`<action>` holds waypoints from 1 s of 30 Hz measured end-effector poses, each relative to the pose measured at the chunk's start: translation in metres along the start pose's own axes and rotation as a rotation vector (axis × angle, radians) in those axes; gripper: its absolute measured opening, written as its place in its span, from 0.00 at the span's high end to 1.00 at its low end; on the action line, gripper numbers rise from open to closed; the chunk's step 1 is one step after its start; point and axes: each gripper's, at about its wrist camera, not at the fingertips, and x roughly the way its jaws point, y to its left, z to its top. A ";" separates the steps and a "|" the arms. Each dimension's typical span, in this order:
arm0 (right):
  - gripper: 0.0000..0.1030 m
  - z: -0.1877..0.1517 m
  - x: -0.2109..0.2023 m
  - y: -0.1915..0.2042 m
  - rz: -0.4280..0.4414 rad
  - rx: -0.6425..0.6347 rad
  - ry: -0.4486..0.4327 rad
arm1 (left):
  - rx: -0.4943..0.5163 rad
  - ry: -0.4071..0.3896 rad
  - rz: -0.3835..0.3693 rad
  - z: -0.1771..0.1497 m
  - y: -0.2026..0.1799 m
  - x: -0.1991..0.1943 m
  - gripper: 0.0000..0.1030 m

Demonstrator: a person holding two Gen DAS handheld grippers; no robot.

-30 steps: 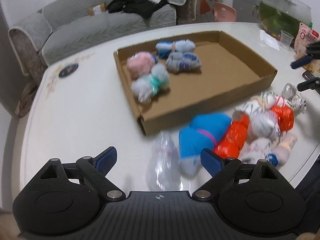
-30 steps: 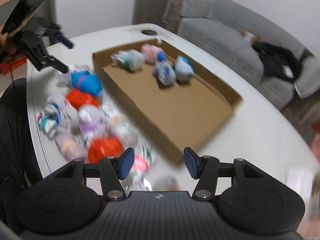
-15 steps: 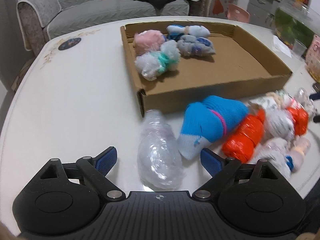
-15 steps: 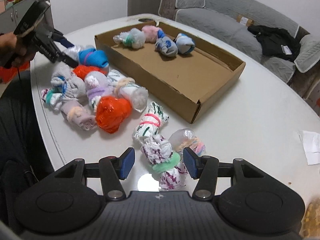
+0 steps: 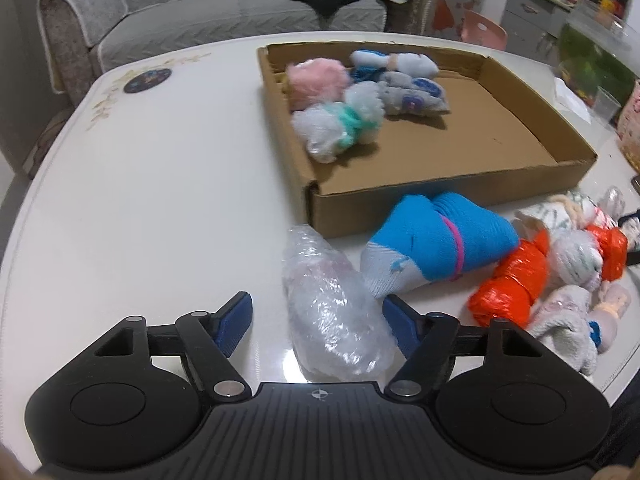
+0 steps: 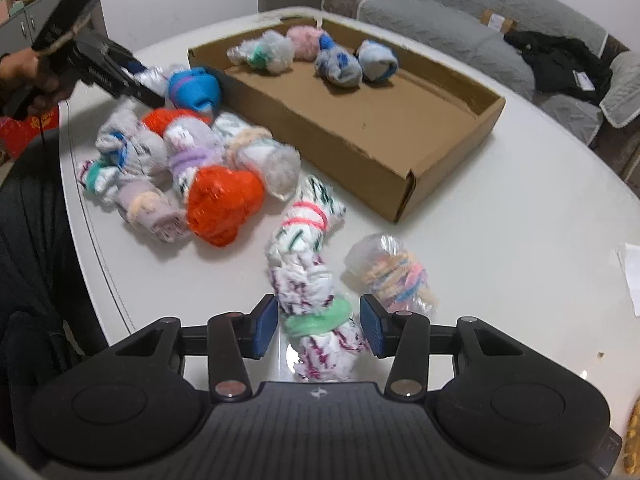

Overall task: Organize objects
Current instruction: 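Grasp clear plastic bag with left gripper while right grasps white patterned sock, then carry the plastic bag and patterned sock into the tray with both grippers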

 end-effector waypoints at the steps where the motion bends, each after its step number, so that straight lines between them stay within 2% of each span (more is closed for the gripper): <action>1: 0.59 0.000 0.001 0.001 0.003 -0.001 0.001 | -0.002 0.001 0.000 0.000 0.001 0.001 0.25; 4: 0.65 -0.001 0.000 0.003 0.025 -0.005 -0.003 | 0.006 0.000 0.001 0.000 0.000 0.001 0.28; 6: 0.67 -0.002 -0.002 0.003 0.030 0.000 -0.001 | 0.010 -0.007 -0.004 0.000 -0.002 -0.001 0.38; 8: 0.69 -0.003 -0.003 0.003 0.035 0.006 -0.003 | 0.003 -0.007 -0.009 -0.001 -0.002 -0.004 0.56; 9: 0.69 -0.004 -0.004 0.003 0.038 0.010 -0.005 | -0.002 -0.005 -0.007 -0.002 -0.001 -0.005 0.58; 14: 0.70 -0.004 -0.011 0.002 0.048 0.018 -0.014 | -0.013 -0.005 0.012 -0.008 0.007 -0.017 0.59; 20: 0.70 0.001 -0.020 -0.001 0.045 0.020 -0.033 | -0.016 -0.041 0.037 -0.007 0.014 -0.043 0.59; 26: 0.71 0.011 -0.037 -0.003 0.027 0.016 -0.077 | 0.002 -0.098 0.042 0.008 0.010 -0.070 0.59; 30: 0.71 0.026 -0.054 -0.010 0.001 -0.009 -0.121 | 0.041 -0.133 0.030 0.029 -0.003 -0.086 0.59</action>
